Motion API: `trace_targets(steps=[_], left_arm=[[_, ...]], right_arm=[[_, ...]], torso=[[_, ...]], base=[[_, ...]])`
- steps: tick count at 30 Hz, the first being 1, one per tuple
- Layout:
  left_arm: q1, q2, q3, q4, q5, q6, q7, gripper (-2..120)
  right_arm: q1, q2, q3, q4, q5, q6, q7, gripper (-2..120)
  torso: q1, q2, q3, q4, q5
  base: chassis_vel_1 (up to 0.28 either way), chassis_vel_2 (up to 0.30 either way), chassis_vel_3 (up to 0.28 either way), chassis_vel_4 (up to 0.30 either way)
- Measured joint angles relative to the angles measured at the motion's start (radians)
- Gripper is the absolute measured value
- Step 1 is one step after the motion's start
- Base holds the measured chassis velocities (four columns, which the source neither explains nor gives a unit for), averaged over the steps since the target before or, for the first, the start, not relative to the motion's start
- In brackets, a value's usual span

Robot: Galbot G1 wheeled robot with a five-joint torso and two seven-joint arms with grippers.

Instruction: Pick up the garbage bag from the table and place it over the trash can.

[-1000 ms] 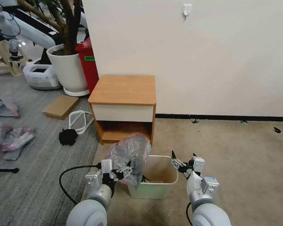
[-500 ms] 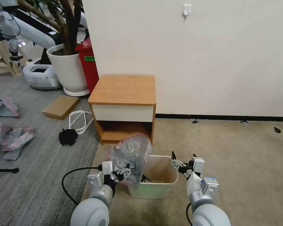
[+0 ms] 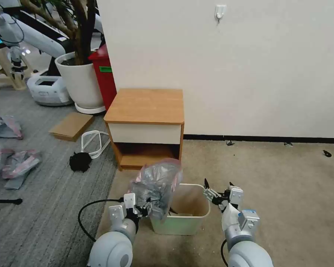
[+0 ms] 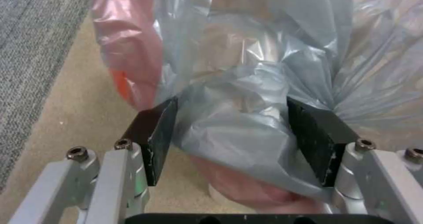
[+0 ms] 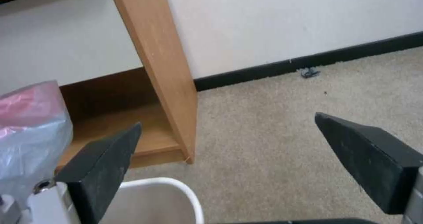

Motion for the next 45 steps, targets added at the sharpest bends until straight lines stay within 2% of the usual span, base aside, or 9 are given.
trace_targets(steps=[9,15,19,23,28,39,42,43,45], left_arm=[[-0.027,-0.002,0.015,0.03,-0.027,0.011,-0.03,63],[-0.042,-0.003,0.022,0.037,-0.076,0.029,-0.067,48],[-0.061,-0.004,0.03,0.049,-0.113,0.038,-0.106,27],[-0.067,-0.004,0.03,0.051,-0.127,0.043,-0.122,15],[-0.066,-0.004,0.027,0.051,-0.128,0.045,-0.123,9],[-0.049,0.009,-0.03,0.044,-0.105,0.012,-0.032,9],[-0.042,0.02,-0.048,0.038,-0.088,-0.017,0.018,7],[-0.042,0.02,-0.048,0.038,-0.088,-0.017,0.018,7],[-0.032,0.026,-0.058,0.029,-0.073,-0.025,0.041,7]], right_arm=[[0.0,0.0,0.004,-0.008,0.0,0.006,0.0,100],[0.002,0.0,0.004,-0.01,0.0,0.007,0.001,100],[0.002,0.001,0.005,-0.011,0.0,0.009,0.001,100],[0.002,0.0,0.008,-0.011,0.0,0.01,0.002,100],[0.001,-0.003,0.01,-0.006,0.001,0.011,0.002,100],[-0.009,-0.058,0.044,0.101,0.106,-0.008,-0.029,100],[-0.016,-0.132,0.045,0.19,0.275,-0.088,-0.082,100],[-0.016,-0.132,0.045,0.19,0.275,-0.088,-0.082,100],[0.004,-0.199,0.033,0.218,0.363,-0.139,-0.139,100]], torso=[[0.0,0.0,0.0,0.0,0.0],[0.0,0.0,0.0,0.0001,0.0],[0.0,0.0,0.0,0.0,0.0],[0.0,0.0,0.0,0.0,0.0],[0.0,0.0,0.0,0.0001,0.0],[0.0,0.0,0.0,0.0001,0.0001],[0.0,0.0,0.0,0.0,-0.0002],[0.0,0.0,0.0,0.0,-0.0002],[0.0,0.0,0.0,0.0,0.0001]], base=[[0.0,0.0,0.0,0.0],[0.0,0.0,0.0,0.0],[0.0,0.0,0.0,0.0],[0.0,0.0,0.0,0.0],[0.0,0.0,0.0,0.0],[0.0,0.0,0.0,0.0],[0.0,0.0,0.0,0.0],[0.0,0.0,0.0,0.0],[0.0,0.0,0.0,0.0]])
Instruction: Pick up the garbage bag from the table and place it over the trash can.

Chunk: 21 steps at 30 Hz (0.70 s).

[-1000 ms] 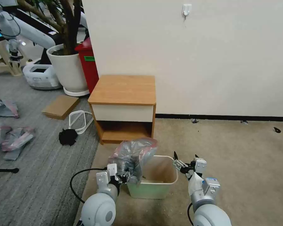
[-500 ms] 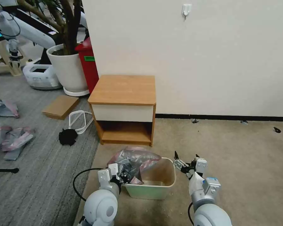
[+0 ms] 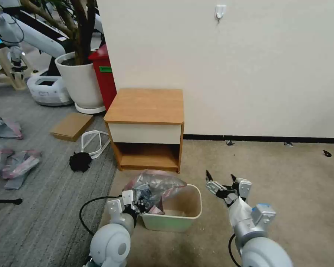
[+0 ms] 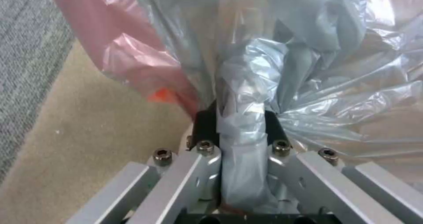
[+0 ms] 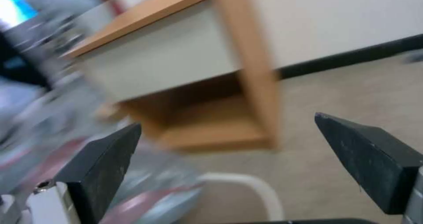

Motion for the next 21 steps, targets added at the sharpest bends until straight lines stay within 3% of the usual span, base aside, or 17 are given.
trace_targets(steps=[3,6,12,15,21], left_arm=[[0.01,0.004,-0.006,-0.008,0.012,-0.004,0.016,7],[0.036,0.006,-0.015,-0.021,0.06,-0.019,0.054,7],[0.066,0.001,-0.023,-0.037,0.099,-0.031,0.091,7],[0.086,-0.004,-0.035,-0.04,0.16,-0.049,0.147,7],[0.097,-0.005,-0.043,-0.048,0.19,-0.061,0.175,7]], right_arm=[[0.023,-0.042,-0.013,0.01,0.051,-0.039,-0.031,100],[0.114,-0.12,-0.074,0.021,0.175,-0.152,-0.006,100],[0.216,-0.157,-0.135,-0.033,0.196,-0.178,0.01,100],[0.271,-0.179,-0.166,-0.068,0.21,-0.182,0.017,100],[0.318,-0.213,-0.187,-0.065,0.261,-0.219,0.019,100]], torso=[[0.0,0.0,0.0,0.0,-0.0001],[0.0,0.0,0.0,0.0002,-0.0001],[0.0,0.0,0.0,0.0003,0.0001],[0.0,0.0,0.0,0.0002,0.0001],[0.0,0.0,0.0,0.0,0.0]], base=[[0.0,0.0,0.0,0.0],[0.0,0.0,0.0,0.0],[0.0,0.0,0.0,0.0],[0.0,0.0,0.0,0.0],[0.0,0.0,0.0,0.0]])
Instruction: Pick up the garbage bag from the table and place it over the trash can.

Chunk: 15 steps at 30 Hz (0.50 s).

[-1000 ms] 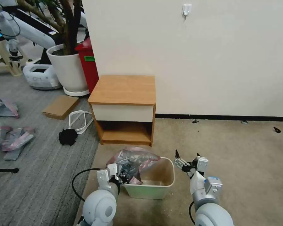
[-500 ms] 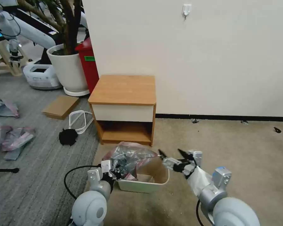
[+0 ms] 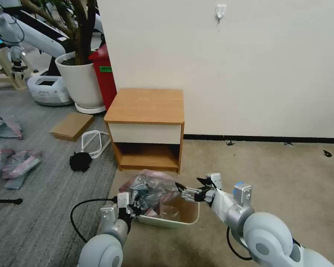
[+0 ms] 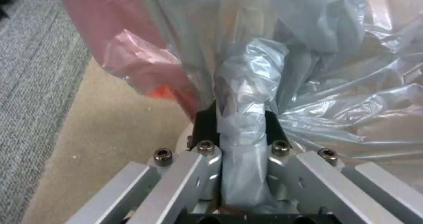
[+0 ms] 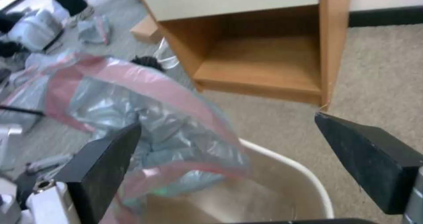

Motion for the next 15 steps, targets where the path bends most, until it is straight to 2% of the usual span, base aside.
trace_targets(steps=[7,15], left_arm=[[0.006,-0.006,-0.002,-0.008,0.009,-0.004,0.004,7],[0.02,-0.007,-0.008,-0.026,0.013,-0.007,0.013,7]], right_arm=[[0.07,-0.014,-0.054,0.0,0.063,-0.046,0.015,100],[0.157,0.007,-0.13,-0.057,0.089,-0.059,0.043,100]], torso=[[0.0,0.0,0.0,0.0,-0.0001],[0.0,0.0,0.0,0.0001,0.0]], base=[[0.0,0.0,0.0,0.0],[0.0,0.0,0.0,0.0]])
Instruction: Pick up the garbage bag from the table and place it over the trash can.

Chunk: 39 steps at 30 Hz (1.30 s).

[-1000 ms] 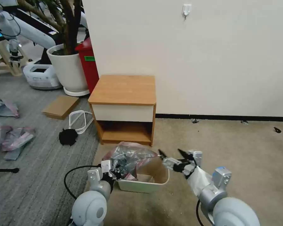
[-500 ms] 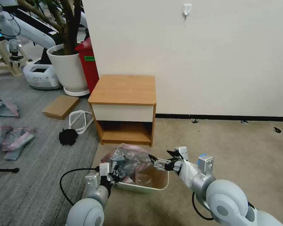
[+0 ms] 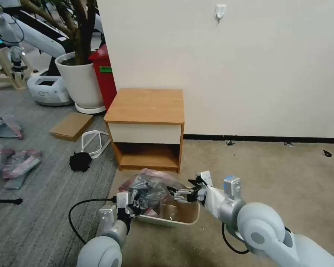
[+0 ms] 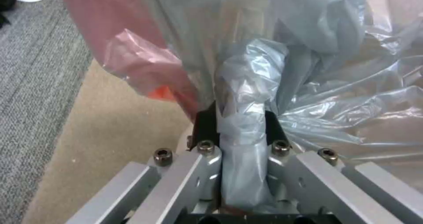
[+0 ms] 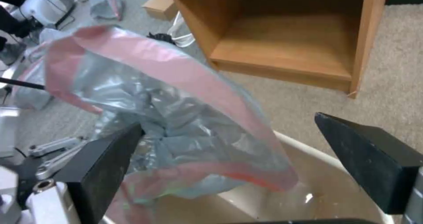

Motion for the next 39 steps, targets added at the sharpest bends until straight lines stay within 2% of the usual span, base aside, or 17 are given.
trace_targets(steps=[7,15,18,19,23,24,27,28,30,31,34,35,38,39], left_arm=[[0.005,0.003,-0.003,-0.005,-0.001,0.0,0.002,7],[0.005,0.004,-0.004,-0.006,-0.003,0.0,0.003,7],[0.006,0.005,-0.004,-0.005,-0.003,0.0,0.003,7],[0.006,0.005,-0.004,-0.005,-0.003,0.0,0.003,7],[0.005,0.006,-0.005,-0.005,-0.005,0.0,0.004,7],[0.005,0.006,-0.005,-0.005,-0.005,0.0,0.004,7],[0.003,0.006,-0.006,-0.001,-0.006,0.0,0.004,7],[0.003,0.006,-0.006,-0.001,-0.006,0.0,0.004,7],[-0.001,0.006,-0.006,0.008,-0.006,0.0,0.004,7],[-0.001,0.006,-0.006,0.008,-0.006,0.0,0.004,7],[-0.006,0.006,-0.005,0.013,-0.007,0.0,0.004,7],[-0.006,0.006,-0.005,0.013,-0.007,0.0,0.004,7],[-0.009,0.008,-0.005,0.016,-0.008,0.0,0.004,7],[-0.009,0.008,-0.005,0.016,-0.008,0.0,0.004,7]], right_arm=[[0.04,0.013,-0.034,-0.04,0.013,-0.004,0.006,100],[0.068,0.027,-0.073,-0.077,0.016,-0.011,0.005,89],[0.088,0.039,-0.086,-0.09,0.026,-0.018,0.005,76],[0.088,0.039,-0.086,-0.09,0.026,-0.018,0.005,76],[0.099,0.044,-0.098,-0.099,0.027,-0.019,0.005,58],[0.099,0.044,-0.098,-0.099,0.027,-0.019,0.005,58],[0.102,0.044,-0.098,-0.098,0.026,-0.017,0.005,44],[0.102,0.044,-0.098,-0.098,0.026,-0.017,0.005,44],[0.101,0.038,-0.092,-0.096,0.025,-0.012,0.005,32],[0.101,0.038,-0.092,-0.096,0.025,-0.012,0.005,32],[0.093,0.033,-0.083,-0.095,0.023,-0.006,0.005,17],[0.093,0.033,-0.083,-0.095,0.023,-0.006,0.005,17],[0.089,0.026,-0.076,-0.095,0.02,-0.001,0.004,4],[0.089,0.026,-0.076,-0.095,0.02,-0.001,0.004,4]], torso=[[0.0,0.0,0.0,0.0,0.0],[0.0,0.0,0.0,-0.0001,0.0],[0.0,0.0,0.0,0.0,0.0],[0.0,0.0,0.0,0.0,0.0],[0.0,0.0,0.0,-0.0001,-0.0001],[0.0,0.0,0.0,-0.0001,-0.0001],[0.0,0.0,0.0,0.0,0.0],[0.0,0.0,0.0,0.0,0.0],[0.0,0.0,0.0,0.0,-0.0001],[0.0,0.0,0.0,0.0,-0.0001],[0.0,0.0,0.0,-0.0001,0.0],[0.0,0.0,0.0,-0.0001,0.0],[0.0,0.0,0.0,-0.0001,0.0],[0.0,0.0,0.0,-0.0001,0.0]], base=[[0.0,0.0,0.0,0.0],[0.0,0.0,0.0,0.0],[0.0,0.0,0.0,0.0],[0.0,0.0,0.0,0.0],[0.0,0.0,0.0,0.0],[0.0,0.0,0.0,0.0],[0.0,0.0,0.0,0.0],[0.0,0.0,0.0,0.0],[0.0,0.0,0.0,0.0],[0.0,0.0,0.0,0.0],[0.0,0.0,0.0,0.0],[0.0,0.0,0.0,0.0],[0.0,0.0,0.0,0.0],[0.0,0.0,0.0,0.0]])
